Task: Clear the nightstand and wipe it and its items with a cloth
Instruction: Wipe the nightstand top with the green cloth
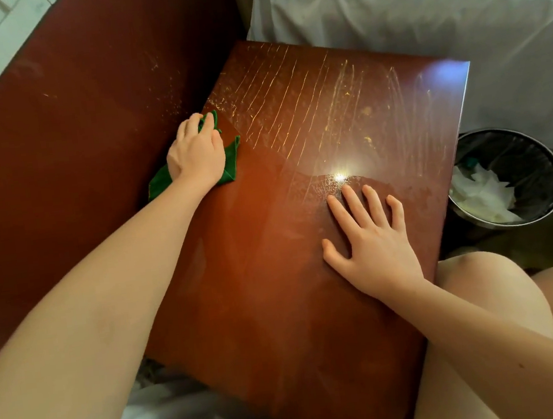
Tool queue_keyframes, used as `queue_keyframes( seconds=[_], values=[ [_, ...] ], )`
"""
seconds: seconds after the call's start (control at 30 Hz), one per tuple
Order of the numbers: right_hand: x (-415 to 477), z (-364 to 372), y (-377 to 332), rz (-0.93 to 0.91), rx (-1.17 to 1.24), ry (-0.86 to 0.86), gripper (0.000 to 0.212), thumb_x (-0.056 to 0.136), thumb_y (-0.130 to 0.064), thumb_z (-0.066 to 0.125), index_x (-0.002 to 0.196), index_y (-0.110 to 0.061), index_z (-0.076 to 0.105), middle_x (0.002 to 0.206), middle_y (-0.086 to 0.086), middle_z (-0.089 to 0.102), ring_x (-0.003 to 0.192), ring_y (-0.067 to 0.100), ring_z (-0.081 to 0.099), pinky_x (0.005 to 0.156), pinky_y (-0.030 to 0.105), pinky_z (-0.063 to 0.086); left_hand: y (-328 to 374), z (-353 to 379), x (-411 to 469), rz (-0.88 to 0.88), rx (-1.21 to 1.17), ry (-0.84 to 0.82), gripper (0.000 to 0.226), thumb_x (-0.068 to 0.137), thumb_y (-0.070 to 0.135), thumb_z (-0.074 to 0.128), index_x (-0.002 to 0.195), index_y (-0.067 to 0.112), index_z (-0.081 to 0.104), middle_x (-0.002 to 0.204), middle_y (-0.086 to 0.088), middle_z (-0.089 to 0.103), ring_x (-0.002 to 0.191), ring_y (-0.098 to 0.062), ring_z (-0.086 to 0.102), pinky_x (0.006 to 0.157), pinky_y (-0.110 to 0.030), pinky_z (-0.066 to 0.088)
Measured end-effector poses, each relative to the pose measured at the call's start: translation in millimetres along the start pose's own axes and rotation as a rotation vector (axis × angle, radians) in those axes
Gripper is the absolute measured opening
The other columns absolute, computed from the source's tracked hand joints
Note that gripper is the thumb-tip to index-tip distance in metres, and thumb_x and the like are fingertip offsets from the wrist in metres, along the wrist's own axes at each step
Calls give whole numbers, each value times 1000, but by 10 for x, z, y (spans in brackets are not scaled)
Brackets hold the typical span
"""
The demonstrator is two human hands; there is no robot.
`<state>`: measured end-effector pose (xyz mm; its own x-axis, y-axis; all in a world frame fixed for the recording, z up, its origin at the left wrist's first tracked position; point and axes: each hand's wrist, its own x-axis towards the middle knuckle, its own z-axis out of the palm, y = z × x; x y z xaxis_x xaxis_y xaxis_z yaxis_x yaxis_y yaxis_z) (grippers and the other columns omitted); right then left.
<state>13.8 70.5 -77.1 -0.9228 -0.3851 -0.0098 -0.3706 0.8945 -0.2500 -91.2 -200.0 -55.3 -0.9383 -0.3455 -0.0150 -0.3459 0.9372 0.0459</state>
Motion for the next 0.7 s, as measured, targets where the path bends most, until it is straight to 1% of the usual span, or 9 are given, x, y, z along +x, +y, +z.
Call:
queue_keyframes(
  seconds=[0.13,0.3,0.5,0.63,0.7],
  values=[
    [0,-1,-9,-2,-8,6,65,87,-53,31,140,-18,44,146,9,42,137,35,33,108,52,11,44,-25,196,-67,-19,-15,48,103,29,20,149,19,23,155,-2,23,142,-20,18,107,-43,28],
    [0,12,0,-5,-15,0,65,87,-53,30,141,-18,43,146,8,41,137,35,32,108,52,10,110,-58,331,-104,-13,-26,47,103,29,18,150,21,21,155,0,22,141,-20,22,104,-44,32],
    [-5,8,-7,-5,-16,13,64,86,-52,32,139,-17,46,144,9,44,135,36,35,107,52,12,68,-59,356,-87,-34,-26,47,103,31,18,149,24,23,152,0,30,138,-21,28,100,-44,36],
    [4,9,-9,-7,-16,8,64,86,-52,32,139,-18,45,145,9,43,136,36,34,108,51,10,36,-52,324,-35,-32,-18,46,103,31,21,148,28,27,151,1,30,139,-20,25,101,-45,36],
    [0,9,-9,-6,-17,7,64,86,-52,32,139,-17,45,145,9,43,136,36,34,109,51,10,33,-51,300,-6,-30,-17,45,103,31,22,148,28,28,152,2,29,141,-18,22,103,-45,35]
  ],
)
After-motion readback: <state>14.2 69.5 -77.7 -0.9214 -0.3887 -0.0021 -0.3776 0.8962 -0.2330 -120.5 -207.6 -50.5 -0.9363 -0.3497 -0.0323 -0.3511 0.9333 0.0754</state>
